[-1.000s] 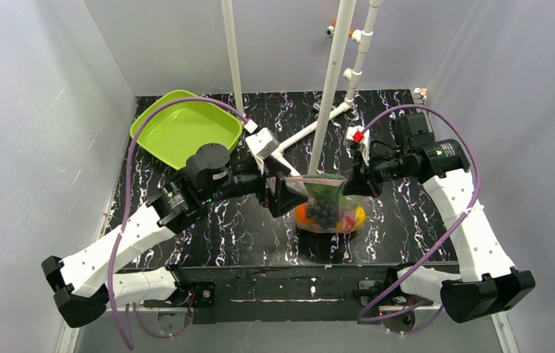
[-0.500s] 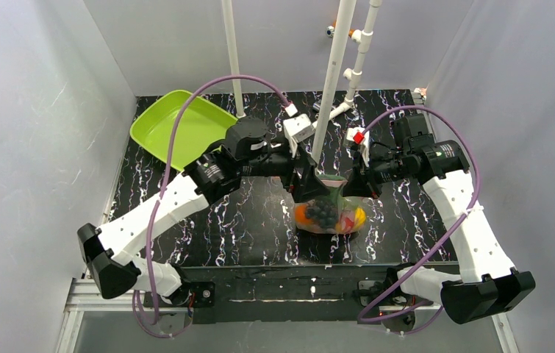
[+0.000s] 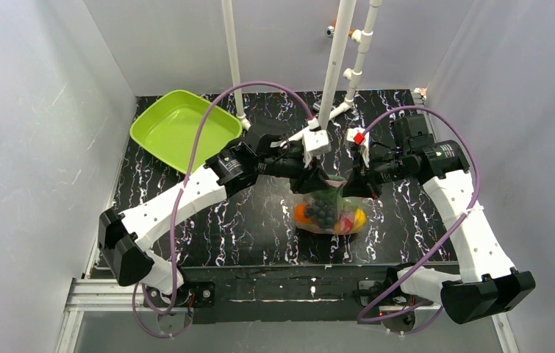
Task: Open the zip-top bag and remove the fake food
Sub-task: Adjust the zipper food storage bag at the center of the board.
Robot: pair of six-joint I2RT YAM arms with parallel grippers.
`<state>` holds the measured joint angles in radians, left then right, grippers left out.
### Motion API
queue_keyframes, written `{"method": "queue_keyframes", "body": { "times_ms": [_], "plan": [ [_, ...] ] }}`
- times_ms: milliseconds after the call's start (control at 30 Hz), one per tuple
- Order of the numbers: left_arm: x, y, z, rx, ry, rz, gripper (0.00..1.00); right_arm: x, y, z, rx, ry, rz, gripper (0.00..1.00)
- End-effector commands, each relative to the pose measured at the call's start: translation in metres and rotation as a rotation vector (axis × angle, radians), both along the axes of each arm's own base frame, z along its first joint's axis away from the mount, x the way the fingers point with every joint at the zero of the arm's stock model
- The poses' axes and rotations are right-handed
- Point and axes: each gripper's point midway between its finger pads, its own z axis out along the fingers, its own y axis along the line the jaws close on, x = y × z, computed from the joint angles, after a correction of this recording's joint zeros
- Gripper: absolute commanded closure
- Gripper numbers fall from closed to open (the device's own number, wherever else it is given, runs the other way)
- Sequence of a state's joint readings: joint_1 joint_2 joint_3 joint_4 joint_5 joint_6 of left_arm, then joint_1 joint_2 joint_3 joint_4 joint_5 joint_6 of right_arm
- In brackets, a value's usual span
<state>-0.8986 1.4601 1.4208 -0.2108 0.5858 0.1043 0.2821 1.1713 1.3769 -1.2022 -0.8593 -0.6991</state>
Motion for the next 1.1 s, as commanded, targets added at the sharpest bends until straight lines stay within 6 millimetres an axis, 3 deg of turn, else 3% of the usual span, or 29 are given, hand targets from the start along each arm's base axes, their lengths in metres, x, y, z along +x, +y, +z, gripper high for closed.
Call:
{"method": "queue_keyframes", "body": {
  "times_ms": [0, 33, 100, 200, 300, 433, 700, 1067],
  "plan": [
    [-0.01, -0.008, 0.017, -0.05, -0.032, -0.106, 0.93, -0.005, 0.006, 0.01, 0.05, -0.018, 0.037, 0.99],
    [-0.009, -0.007, 0.016, -0.048, -0.025, -0.097, 1.0, -0.006, 0.006, 0.009, 0.051, -0.018, 0.037, 0.99],
    [-0.005, -0.005, 0.02, -0.056, -0.013, -0.043, 1.0, -0.007, 0.006, 0.012, 0.062, -0.017, 0.034, 0.9],
    [0.012, 0.007, 0.028, -0.098, 0.042, 0.155, 1.0, -0.013, 0.005, 0.028, 0.159, 0.004, 0.029, 0.57],
    [0.014, 0.02, 0.036, -0.179, 0.137, 0.275, 1.0, -0.02, -0.001, 0.047, 0.259, -0.013, 0.01, 0.25],
    [0.011, 0.031, 0.036, -0.23, 0.202, 0.337, 1.0, -0.022, -0.006, 0.05, 0.301, -0.052, -0.013, 0.05],
    [0.002, 0.044, 0.024, -0.247, 0.197, 0.34, 1.0, -0.007, -0.01, 0.032, 0.394, -0.086, 0.003, 0.02],
    [-0.005, 0.045, 0.024, -0.283, 0.218, 0.314, 1.0, 0.013, -0.003, 0.015, 0.462, -0.144, 0.092, 0.02]
  ]
}}
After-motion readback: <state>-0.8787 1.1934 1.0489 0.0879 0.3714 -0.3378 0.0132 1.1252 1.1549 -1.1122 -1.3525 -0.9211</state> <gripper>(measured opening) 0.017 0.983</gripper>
